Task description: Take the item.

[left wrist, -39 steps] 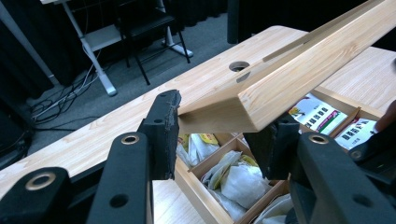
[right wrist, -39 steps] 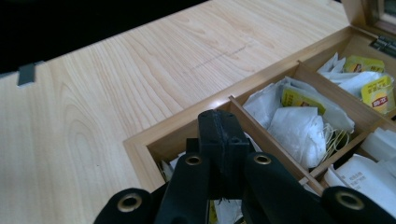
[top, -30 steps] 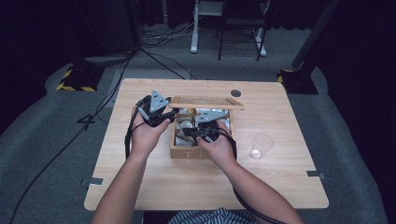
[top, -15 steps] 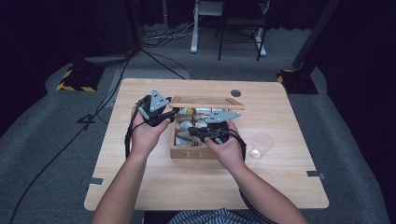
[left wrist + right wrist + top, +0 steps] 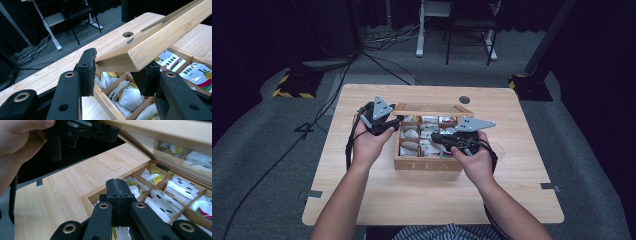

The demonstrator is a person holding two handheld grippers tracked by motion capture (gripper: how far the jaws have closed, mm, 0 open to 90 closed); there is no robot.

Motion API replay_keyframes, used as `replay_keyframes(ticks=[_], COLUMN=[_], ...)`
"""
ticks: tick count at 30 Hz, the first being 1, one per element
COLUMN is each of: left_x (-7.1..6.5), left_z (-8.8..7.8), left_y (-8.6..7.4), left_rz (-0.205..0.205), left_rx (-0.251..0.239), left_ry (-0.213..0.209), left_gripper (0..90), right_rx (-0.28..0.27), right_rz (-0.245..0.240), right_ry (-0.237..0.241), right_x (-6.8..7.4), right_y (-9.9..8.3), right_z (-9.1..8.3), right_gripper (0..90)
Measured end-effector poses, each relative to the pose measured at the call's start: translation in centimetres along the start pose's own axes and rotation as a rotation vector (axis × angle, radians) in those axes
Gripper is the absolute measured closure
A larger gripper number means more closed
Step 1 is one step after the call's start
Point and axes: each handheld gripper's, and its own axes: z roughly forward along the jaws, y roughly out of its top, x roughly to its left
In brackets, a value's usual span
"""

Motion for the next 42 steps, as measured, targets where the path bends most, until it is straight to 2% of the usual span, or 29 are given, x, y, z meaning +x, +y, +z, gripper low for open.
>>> replay_keyframes(ticks=[3, 13, 17, 28, 29, 42], left_x=[0.0, -0.1, -0.1, -0.1, -0.1, -0.1], left_z=[0.0, 0.0, 0.0, 0.0, 0.1, 0.1], left_y=[0.0, -0.1, -0.1, 0.0, 0.0, 0.0], left_rz=[0.0, -0.005, -0.004, 0.002, -0.002, -0.001], left_rx=[0.0, 0.001, 0.003, 0.005, 0.008, 0.01], left_ry=[0.0, -0.002, 0.002, 0.006, 0.004, 0.004], left_gripper=[56.0, 55.9, 56.0, 55.7, 55.6, 55.5], right_rx=[0.0, 0.0, -0.002, -0.014, -0.015, -0.031], right_rz=[0.0, 0.004, 0.011, 0.057, 0.063, 0.108], right_ry=[0.0, -0.056, -0.069, -0.125, -0.143, -0.213], right_x=[-0.3, -2.1, -2.4, -4.1, -4.5, -6.2], right_y=[0.1, 0.2, 0.0, -1.1, -1.4, -2.6], right_z=[-0.6, -4.3, -5.0, -7.8, -8.4, -10.8], right_gripper=[90.0, 90.0, 90.0, 90.0, 90.0, 90.0])
